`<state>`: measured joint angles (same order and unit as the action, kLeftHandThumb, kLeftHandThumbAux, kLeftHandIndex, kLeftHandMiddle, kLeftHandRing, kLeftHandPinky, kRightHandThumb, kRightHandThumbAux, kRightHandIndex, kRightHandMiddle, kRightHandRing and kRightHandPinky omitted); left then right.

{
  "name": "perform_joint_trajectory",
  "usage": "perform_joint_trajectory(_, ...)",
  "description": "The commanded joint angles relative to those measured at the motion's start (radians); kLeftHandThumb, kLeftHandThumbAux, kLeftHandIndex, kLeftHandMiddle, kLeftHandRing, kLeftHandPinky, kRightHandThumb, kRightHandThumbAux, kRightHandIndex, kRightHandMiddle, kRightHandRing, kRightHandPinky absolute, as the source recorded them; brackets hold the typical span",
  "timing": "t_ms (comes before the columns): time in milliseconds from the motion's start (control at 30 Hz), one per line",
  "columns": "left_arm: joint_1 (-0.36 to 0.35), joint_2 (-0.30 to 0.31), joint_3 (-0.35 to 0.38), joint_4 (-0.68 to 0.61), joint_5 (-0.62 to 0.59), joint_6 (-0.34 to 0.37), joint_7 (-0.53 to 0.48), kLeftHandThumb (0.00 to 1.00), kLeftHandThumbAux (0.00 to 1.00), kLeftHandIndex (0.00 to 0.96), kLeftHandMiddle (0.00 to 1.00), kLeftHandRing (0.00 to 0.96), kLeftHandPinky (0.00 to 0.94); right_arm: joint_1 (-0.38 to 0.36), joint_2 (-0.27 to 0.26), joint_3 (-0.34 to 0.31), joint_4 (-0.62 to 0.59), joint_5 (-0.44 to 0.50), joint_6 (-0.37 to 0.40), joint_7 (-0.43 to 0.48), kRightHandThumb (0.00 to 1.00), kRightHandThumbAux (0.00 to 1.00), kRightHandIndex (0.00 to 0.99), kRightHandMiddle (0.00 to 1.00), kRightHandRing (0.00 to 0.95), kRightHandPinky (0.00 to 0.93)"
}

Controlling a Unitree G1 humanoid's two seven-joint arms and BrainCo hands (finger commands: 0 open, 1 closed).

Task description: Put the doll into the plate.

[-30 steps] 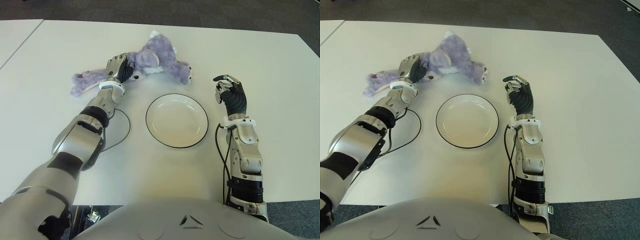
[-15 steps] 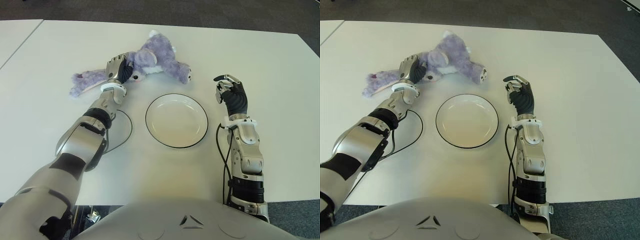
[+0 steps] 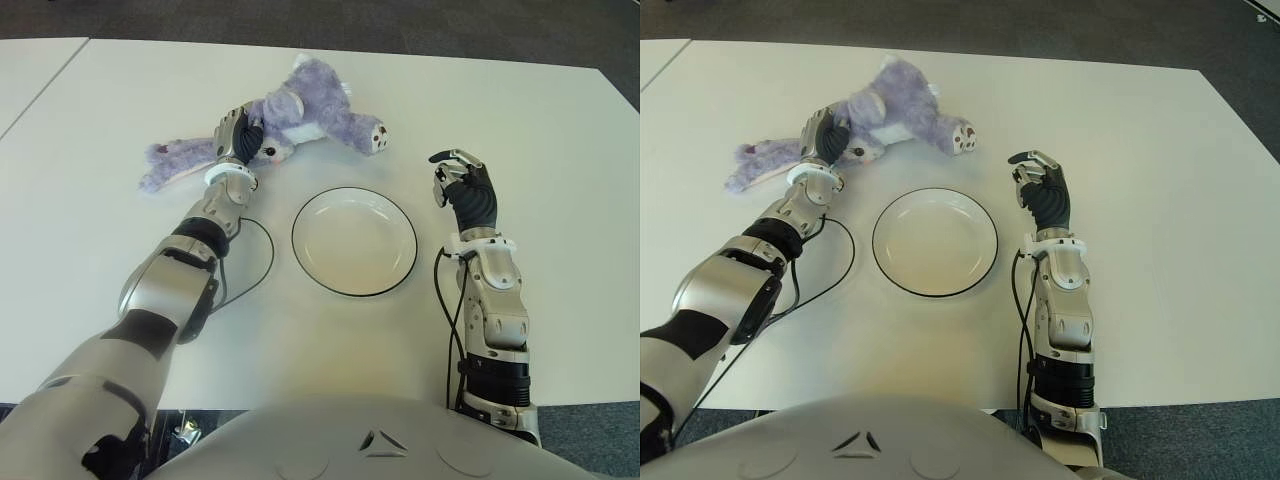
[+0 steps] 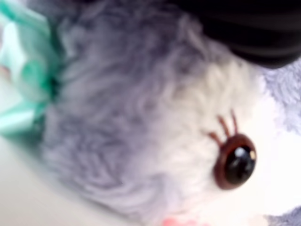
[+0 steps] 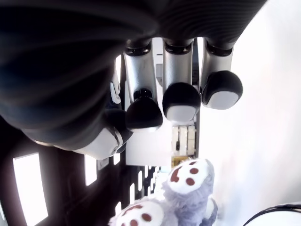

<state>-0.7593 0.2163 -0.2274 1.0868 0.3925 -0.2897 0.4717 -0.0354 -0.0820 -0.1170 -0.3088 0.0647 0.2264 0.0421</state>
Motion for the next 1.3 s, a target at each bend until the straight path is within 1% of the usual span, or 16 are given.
perform_joint_trajectory(33, 0.062, -0.006, 0.003, -0.090, -0.007, -0.013, -0.039, 1.000, 0.656, 0.847, 0.508, 0.510, 0.427, 0.006, -0.004, -0.002, 0.002, 0.000, 0.043, -0.010, 0.721, 0.712, 0.442, 0.871, 0.876, 0.889)
perform_joint_trajectory(200, 0.061, 0.030, -0.003, -0.180, 0.044, -0.037, 0.009, 1.000, 0.659, 0.860, 0.470, 0.491, 0.437, -0.001, -0.001, -0.002, 0.005, -0.008, 0.069, -0.027, 0.720, 0.712, 0.442, 0.870, 0.875, 0.887)
perform_joint_trajectory(333, 0.056, 0.047, -0.003, -0.241, 0.084, -0.045, 0.038, 1.000, 0.658, 0.849, 0.468, 0.489, 0.438, -0.008, 0.002, -0.002, 0.013, -0.014, 0.084, -0.043, 0.720, 0.712, 0.442, 0.869, 0.873, 0.886)
perform_joint_trajectory(567, 0.080, 0.054, 0.020, -0.364, 0.082, -0.022, 0.004, 1.000, 0.658, 0.846, 0.469, 0.490, 0.432, -0.027, 0.003, -0.007, 0.045, -0.018, 0.091, -0.066, 0.719, 0.712, 0.442, 0.868, 0.872, 0.884)
perform_joint_trajectory(600, 0.084, 0.055, 0.021, -0.383, 0.082, -0.019, -0.001, 1.000, 0.652, 0.852, 0.469, 0.491, 0.514, -0.029, 0.004, -0.009, 0.047, -0.018, 0.092, -0.070, 0.719, 0.712, 0.442, 0.868, 0.872, 0.885)
perform_joint_trajectory(633, 0.087, 0.056, 0.023, -0.394, 0.082, -0.017, -0.004, 1.000, 0.642, 0.861, 0.469, 0.493, 0.637, -0.031, 0.005, -0.008, 0.050, -0.019, 0.092, -0.072, 0.719, 0.712, 0.442, 0.869, 0.872, 0.886)
perform_joint_trajectory(667, 0.091, 0.058, 0.024, -0.412, 0.083, -0.015, -0.008, 1.000, 0.636, 0.867, 0.469, 0.494, 0.716, -0.033, 0.006, -0.010, 0.055, -0.019, 0.091, -0.076, 0.719, 0.712, 0.442, 0.869, 0.873, 0.886)
perform_joint_trajectory(767, 0.100, 0.062, 0.025, -0.455, 0.086, -0.018, -0.014, 1.000, 0.630, 0.876, 0.463, 0.496, 0.810, -0.043, 0.004, -0.018, 0.074, -0.019, 0.088, -0.085, 0.719, 0.713, 0.442, 0.873, 0.874, 0.887)
perform_joint_trajectory(867, 0.106, 0.066, 0.027, -0.487, 0.087, -0.024, -0.021, 1.000, 0.629, 0.875, 0.458, 0.498, 0.834, -0.049, 0.003, -0.024, 0.091, -0.021, 0.081, -0.091, 0.718, 0.713, 0.441, 0.877, 0.876, 0.889)
perform_joint_trajectory(1067, 0.111, 0.078, 0.024, -0.533, 0.089, -0.047, -0.035, 1.000, 0.628, 0.868, 0.456, 0.500, 0.834, -0.060, 0.002, -0.029, 0.117, -0.032, 0.069, -0.107, 0.718, 0.714, 0.441, 0.886, 0.880, 0.889)
perform_joint_trajectory(1167, 0.114, 0.086, 0.023, -0.546, 0.087, -0.075, -0.043, 1.000, 0.628, 0.866, 0.457, 0.500, 0.834, -0.062, 0.001, -0.029, 0.125, -0.034, 0.061, -0.112, 0.717, 0.714, 0.441, 0.889, 0.882, 0.890)
perform_joint_trajectory(1300, 0.109, 0.107, 0.018, -0.538, 0.089, -0.156, -0.047, 1.000, 0.627, 0.865, 0.458, 0.500, 0.844, -0.065, 0.001, -0.030, 0.142, -0.034, 0.044, -0.115, 0.716, 0.715, 0.441, 0.895, 0.885, 0.892)
